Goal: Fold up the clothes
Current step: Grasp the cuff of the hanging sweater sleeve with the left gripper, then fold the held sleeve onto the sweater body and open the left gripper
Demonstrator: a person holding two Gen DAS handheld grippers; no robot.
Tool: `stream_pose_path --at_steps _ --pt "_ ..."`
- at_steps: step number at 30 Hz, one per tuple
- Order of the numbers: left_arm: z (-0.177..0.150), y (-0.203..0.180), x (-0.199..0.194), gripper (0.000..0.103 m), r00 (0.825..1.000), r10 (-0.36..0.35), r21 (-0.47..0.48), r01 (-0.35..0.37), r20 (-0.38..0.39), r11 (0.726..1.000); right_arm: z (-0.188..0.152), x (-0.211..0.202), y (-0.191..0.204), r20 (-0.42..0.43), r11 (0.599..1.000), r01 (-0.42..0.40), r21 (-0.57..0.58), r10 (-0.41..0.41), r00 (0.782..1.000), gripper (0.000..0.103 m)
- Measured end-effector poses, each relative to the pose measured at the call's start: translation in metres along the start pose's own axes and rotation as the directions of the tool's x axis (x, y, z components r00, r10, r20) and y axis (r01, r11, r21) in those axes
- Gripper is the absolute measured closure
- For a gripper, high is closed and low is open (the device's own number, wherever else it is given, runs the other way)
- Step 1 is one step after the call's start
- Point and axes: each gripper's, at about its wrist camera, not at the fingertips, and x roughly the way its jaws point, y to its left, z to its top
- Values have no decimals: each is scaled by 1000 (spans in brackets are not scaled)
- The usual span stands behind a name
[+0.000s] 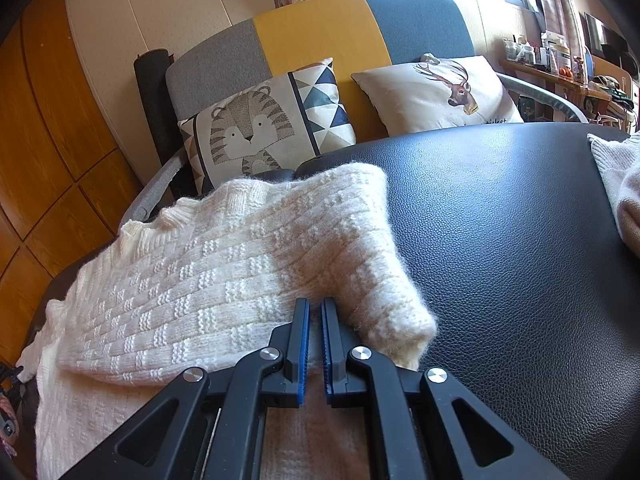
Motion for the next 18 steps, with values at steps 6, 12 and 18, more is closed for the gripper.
stream_pose_path --at_steps 6,12,18 --pt "-11 -37 -17 96 998 -69 73 68 14 995 -1 0 1 1 1000 -1 2 1 1000 99" --pt "-71 -140 -31 96 983 -179 359 183 -45 915 -1 0 -2 3 1000 -11 11 11 1000 99" --pt "-174 -232 -30 96 965 -199 642 261 -169 721 -1 0 -5 5 999 -30 29 30 1000 99"
